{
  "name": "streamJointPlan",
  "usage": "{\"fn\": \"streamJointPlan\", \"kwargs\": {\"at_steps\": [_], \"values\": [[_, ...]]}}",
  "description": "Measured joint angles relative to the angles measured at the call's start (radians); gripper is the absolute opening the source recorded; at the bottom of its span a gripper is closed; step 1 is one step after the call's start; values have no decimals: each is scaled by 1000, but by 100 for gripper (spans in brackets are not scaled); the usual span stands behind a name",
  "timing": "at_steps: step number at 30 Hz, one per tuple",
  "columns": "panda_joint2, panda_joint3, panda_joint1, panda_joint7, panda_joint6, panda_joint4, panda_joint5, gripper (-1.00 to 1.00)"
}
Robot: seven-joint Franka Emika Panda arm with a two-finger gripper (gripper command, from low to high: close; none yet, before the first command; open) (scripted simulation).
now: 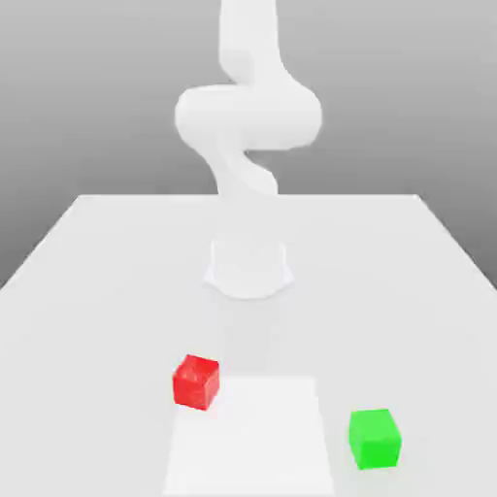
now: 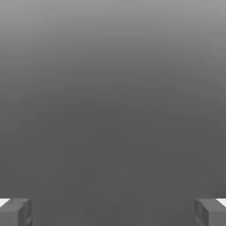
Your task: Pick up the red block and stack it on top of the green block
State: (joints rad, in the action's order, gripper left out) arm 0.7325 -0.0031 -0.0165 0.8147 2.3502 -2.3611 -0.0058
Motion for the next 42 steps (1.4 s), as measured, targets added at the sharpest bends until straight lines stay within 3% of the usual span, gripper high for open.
{"fn": "streamJointPlan", "kwargs": {"at_steps": [17, 24, 25, 32, 39, 42], "values": [[-614, -62, -123, 102, 439, -495, -15, 0], [-900, -30, -153, 61, 674, -495, 51, 0], [-925, -23, -159, 58, 695, -492, 55, -100], [-926, -20, -162, 62, 696, -492, 51, -100], [-696, -36, -160, 97, 499, -524, 1, -100], [-693, 16, -57, 130, 425, -455, -10, -100]]}}
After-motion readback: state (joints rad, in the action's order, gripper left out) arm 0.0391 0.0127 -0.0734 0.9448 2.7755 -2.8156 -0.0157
